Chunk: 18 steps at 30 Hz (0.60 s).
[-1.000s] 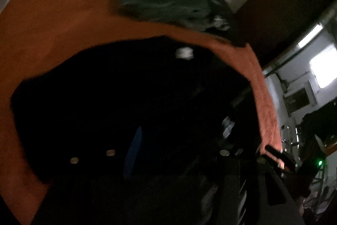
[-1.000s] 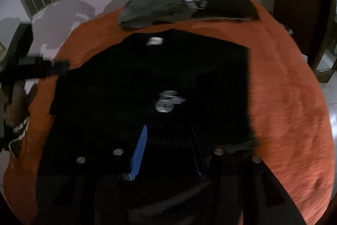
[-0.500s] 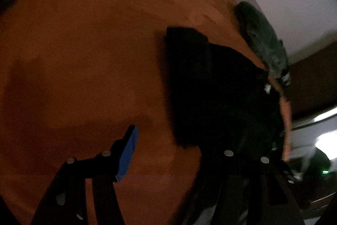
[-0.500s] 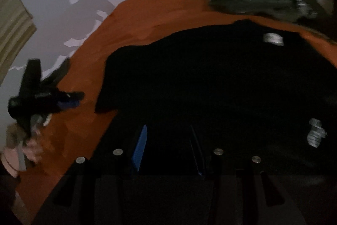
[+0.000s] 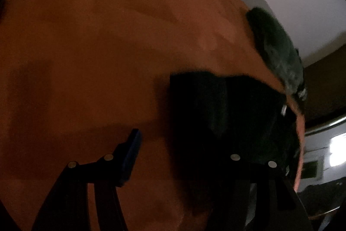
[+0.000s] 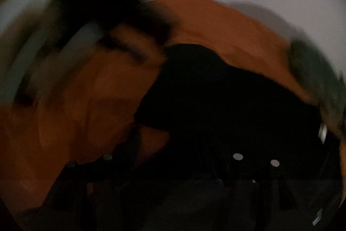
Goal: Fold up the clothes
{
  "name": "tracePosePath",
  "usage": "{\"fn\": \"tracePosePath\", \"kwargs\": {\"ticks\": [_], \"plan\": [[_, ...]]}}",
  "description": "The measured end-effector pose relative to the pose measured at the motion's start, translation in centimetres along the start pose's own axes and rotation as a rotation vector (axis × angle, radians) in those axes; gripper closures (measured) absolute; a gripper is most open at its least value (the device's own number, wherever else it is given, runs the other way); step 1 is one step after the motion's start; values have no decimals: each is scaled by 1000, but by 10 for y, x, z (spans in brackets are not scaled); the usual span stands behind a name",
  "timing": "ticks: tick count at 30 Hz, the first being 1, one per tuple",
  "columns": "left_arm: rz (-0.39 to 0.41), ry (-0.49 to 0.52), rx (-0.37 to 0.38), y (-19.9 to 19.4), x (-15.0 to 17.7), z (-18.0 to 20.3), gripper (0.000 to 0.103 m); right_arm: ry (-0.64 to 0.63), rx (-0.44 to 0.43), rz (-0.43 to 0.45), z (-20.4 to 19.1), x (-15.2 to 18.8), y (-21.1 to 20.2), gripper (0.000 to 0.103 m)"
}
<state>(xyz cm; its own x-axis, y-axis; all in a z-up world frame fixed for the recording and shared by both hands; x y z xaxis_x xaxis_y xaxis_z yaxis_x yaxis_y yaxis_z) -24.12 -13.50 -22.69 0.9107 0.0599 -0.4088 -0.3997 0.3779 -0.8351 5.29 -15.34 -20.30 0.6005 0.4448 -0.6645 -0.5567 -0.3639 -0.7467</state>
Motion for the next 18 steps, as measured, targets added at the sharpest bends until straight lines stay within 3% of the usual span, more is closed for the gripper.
{"fn": "tracePosePath", "kwargs": {"ticks": [2,4,6,7,8,9,10,15,18], "plan": [[15,28,-10,6,-11,-3,43,-89,46,24,-18,2,7,65],[30,74,-54,13,-19,-5,43,-154,82,40,-31,2,15,69],[18,85,-48,18,-20,-5,43,-193,100,42,-39,1,22,69],[23,83,-41,17,-22,-3,48,-204,105,38,-41,1,26,70],[29,80,-35,15,-23,-1,57,-208,106,32,-42,0,29,77],[34,77,-28,13,-25,1,81,-208,99,26,-41,0,32,86],[40,74,-22,11,-27,3,98,-198,94,26,-40,-1,32,99],[68,60,11,2,-35,13,98,76,-27,98,-5,-15,-1,100],[64,131,26,-8,-50,48,98,378,-180,77,43,-13,-19,100]]}}
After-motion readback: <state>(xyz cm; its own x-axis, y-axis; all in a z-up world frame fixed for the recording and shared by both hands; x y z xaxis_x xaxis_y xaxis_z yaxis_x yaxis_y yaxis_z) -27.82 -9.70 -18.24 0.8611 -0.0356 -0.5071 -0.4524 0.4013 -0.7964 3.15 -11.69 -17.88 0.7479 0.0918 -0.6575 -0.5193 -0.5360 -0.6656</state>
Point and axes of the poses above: each gripper's, at about its wrist camera, not at the fingertips, and y roughly the way its jaws point, z to its right, x to its underside, the point moved 4 cm from there along y, roughly the way its jaws point, and after that the axes turned 14 degrees about y, right-handed, at the moved point
